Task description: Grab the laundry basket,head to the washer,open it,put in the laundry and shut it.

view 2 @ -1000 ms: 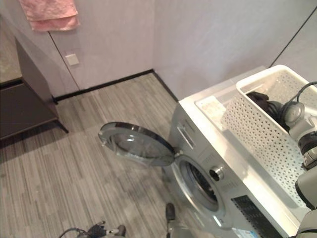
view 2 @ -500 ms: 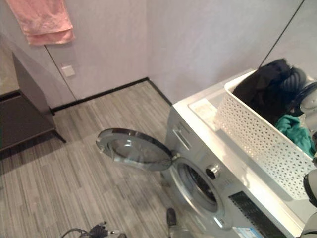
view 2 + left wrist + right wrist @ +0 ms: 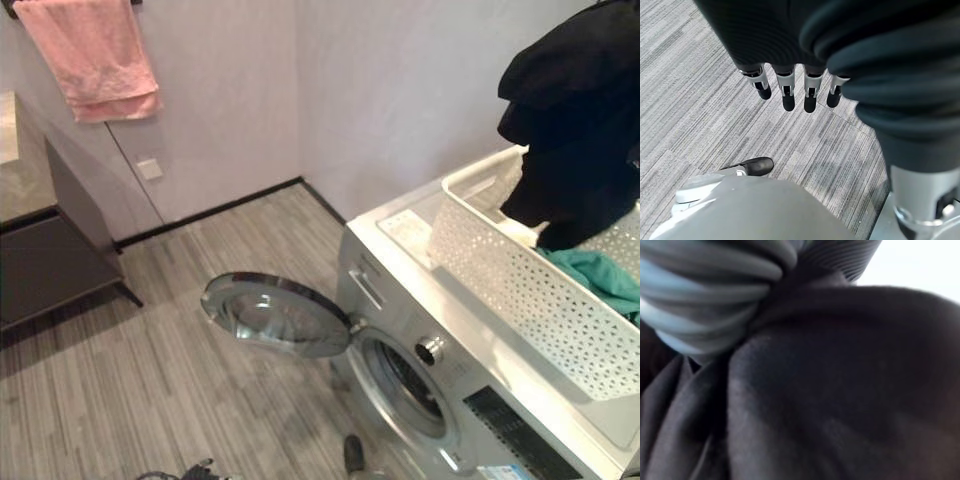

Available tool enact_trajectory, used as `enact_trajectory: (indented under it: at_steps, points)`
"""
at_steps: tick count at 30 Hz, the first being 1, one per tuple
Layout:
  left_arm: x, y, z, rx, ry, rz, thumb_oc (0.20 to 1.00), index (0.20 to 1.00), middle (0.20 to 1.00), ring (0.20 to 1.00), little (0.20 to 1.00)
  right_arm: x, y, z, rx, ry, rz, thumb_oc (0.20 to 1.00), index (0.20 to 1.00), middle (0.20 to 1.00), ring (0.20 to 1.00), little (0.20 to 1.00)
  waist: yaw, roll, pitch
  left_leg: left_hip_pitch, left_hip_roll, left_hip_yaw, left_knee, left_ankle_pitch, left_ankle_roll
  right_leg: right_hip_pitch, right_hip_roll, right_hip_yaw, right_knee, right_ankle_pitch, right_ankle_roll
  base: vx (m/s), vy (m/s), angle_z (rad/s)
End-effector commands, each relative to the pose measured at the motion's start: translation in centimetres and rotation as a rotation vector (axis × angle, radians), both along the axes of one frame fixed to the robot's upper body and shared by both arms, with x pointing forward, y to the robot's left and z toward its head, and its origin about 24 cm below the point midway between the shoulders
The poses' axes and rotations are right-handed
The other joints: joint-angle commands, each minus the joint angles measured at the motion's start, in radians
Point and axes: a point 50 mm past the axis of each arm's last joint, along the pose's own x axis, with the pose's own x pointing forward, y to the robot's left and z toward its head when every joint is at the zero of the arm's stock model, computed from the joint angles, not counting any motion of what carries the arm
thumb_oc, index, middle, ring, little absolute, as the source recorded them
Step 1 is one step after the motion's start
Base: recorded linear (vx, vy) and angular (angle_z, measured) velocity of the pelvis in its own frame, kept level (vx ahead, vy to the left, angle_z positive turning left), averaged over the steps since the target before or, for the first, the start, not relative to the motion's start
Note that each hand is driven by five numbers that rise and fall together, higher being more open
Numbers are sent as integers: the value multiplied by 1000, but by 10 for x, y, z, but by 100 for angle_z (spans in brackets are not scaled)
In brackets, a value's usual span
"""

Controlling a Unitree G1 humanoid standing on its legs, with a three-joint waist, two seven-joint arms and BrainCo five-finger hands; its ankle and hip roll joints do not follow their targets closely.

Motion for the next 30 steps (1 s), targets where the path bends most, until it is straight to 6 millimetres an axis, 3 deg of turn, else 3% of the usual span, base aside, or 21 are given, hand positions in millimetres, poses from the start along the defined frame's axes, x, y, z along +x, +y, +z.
enact_trajectory:
  at_steps: [1, 19, 30]
  points:
    - [-1, 8, 1, 52, 33, -68, 1000, 1000, 1000, 1000, 1000, -17, -2, 37, -20, -185, -32, 200, 200, 200, 200, 200, 13, -83, -30, 47, -26, -7, 19, -97, 73, -33, -90, 22, 93, -99, 64, 0, 0, 0]
    - [-6, 9, 0, 67, 55, -83, 1000, 1000, 1000, 1000, 1000, -16, 3, 43, -47, -177, -17, 200, 200, 200, 200, 200, 2, -90, -42, 77, -30, 18, 8, -103, 77, -31, -92, 32, 95, -88, 72, 0, 2, 0]
    - [-5, 8, 0, 64, 50, -92, 1000, 1000, 1000, 1000, 1000, -5, 7, 34, -69, -80, -4, 200, 200, 200, 200, 200, -6, -89, -43, 88, -37, 32, 6, -108, 82, -36, -96, 41, 95, -80, 75, -3, 8, -6]
